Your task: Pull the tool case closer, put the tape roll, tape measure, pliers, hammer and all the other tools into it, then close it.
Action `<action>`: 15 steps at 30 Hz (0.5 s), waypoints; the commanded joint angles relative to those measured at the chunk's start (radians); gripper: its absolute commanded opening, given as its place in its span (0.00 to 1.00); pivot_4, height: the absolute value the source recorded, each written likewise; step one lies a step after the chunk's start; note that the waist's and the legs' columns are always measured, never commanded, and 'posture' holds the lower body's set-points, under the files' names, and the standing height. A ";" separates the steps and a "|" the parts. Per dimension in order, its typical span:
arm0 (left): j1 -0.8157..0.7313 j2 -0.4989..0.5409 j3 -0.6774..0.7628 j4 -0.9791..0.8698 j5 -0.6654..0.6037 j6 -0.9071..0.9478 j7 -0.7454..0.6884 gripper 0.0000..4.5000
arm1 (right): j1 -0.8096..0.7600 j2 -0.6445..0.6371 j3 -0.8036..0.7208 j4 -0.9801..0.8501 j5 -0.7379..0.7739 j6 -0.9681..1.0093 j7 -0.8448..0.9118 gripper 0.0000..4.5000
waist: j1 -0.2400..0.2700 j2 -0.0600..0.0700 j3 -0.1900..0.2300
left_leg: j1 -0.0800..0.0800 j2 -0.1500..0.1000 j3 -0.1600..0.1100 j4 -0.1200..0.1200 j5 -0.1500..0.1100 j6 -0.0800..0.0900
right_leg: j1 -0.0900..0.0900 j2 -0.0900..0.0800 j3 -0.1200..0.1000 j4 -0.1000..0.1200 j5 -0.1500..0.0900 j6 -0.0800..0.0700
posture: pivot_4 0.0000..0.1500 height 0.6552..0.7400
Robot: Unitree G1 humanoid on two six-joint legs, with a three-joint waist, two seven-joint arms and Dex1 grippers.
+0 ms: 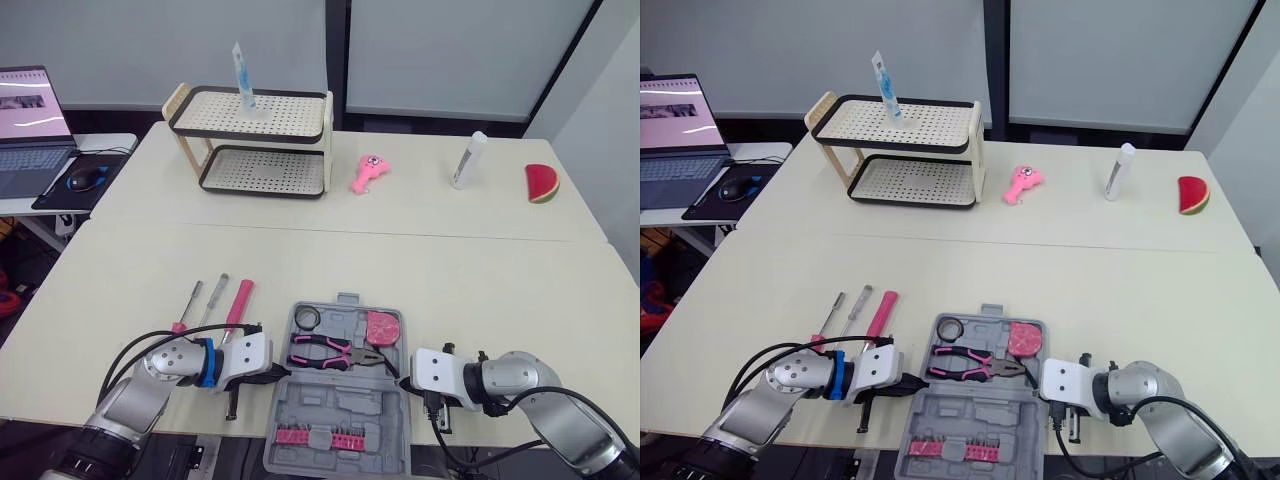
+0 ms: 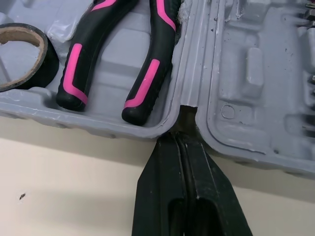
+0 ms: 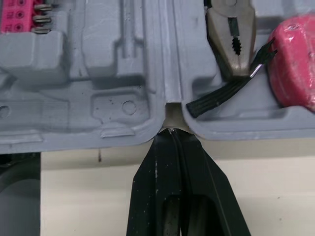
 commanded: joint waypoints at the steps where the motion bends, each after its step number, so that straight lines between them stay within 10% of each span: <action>1: 0.001 -0.022 -0.043 -0.012 0.022 0.002 0.014 0.00 | -0.012 0.017 0.007 -0.024 0.011 0.003 -0.001 0.00 | 0.001 0.001 -0.001 | 0.000 0.000 0.000 0.000 0.000 0.000 | 0.000 0.000 0.000 0.000 0.000 0.000 | 1.00 0.94; 15: -0.038 -0.079 -0.071 -0.042 0.039 0.056 0.032 0.00 | -0.032 0.043 -0.004 -0.036 0.024 0.039 -0.005 0.00 | 0.001 0.006 -0.003 | 0.001 0.000 0.000 0.000 0.000 0.000 | 0.001 0.000 0.000 0.000 0.000 0.000 | 1.00 0.94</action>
